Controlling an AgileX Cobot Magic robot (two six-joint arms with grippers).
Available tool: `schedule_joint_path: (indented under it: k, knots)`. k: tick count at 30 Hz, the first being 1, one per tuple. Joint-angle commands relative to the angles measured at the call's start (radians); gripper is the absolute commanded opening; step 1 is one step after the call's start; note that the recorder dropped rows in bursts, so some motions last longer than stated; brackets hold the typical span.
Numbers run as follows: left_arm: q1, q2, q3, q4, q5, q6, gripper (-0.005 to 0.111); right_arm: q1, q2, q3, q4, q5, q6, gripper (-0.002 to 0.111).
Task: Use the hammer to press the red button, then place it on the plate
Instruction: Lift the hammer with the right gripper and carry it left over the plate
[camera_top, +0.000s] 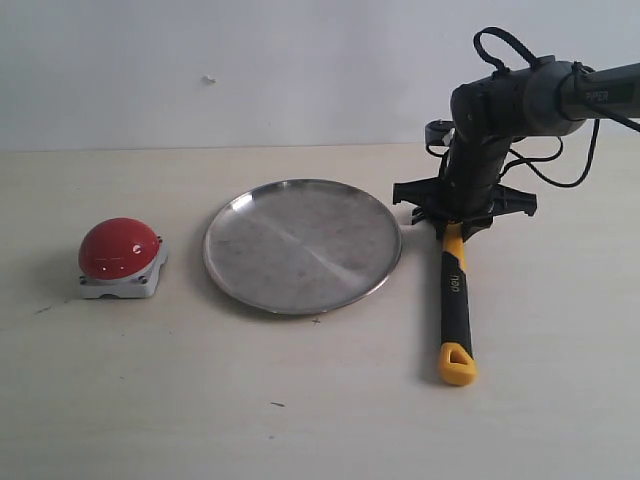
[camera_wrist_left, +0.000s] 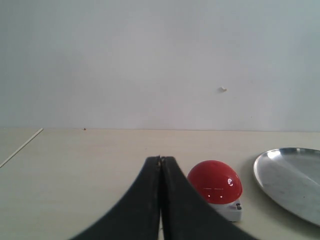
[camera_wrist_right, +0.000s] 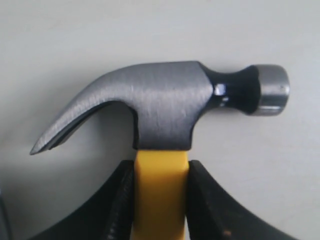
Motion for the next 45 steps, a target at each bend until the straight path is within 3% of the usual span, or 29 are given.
schedule_joint_path:
  k: [1, 15, 21, 26, 36, 42, 45]
  knots:
    - [0.002, -0.006, 0.002, 0.002, -0.003, -0.010, 0.000, -0.001, 0.024, 0.005, 0.007, 0.015, -0.045, 0.000]
    - [0.002, -0.006, 0.002, 0.002, -0.003, -0.010, 0.000, -0.001, -0.099, 0.011, 0.106, 0.055, -0.211, 0.000]
    - [0.002, -0.006, 0.002, 0.002, -0.003, -0.010, 0.000, -0.003, -0.158, 0.075, 0.134, 0.052, -0.272, 0.000]
    - [0.002, -0.006, 0.002, 0.002, -0.003, -0.010, 0.000, -0.022, -0.199, 0.136, 0.334, 0.023, -0.424, 0.000]
    - [0.002, -0.006, 0.002, 0.002, -0.003, -0.010, 0.000, -0.022, -0.379, 0.278, 0.397, -0.004, -0.475, 0.000]
    - [0.002, -0.006, 0.002, 0.002, -0.003, -0.010, 0.000, -0.022, -0.491, 0.427, 0.654, -0.125, -0.671, 0.000]
    - [0.002, -0.006, 0.002, 0.002, -0.003, -0.010, 0.000, -0.022, -0.540, 0.507, 0.861, -0.172, -0.860, 0.000]
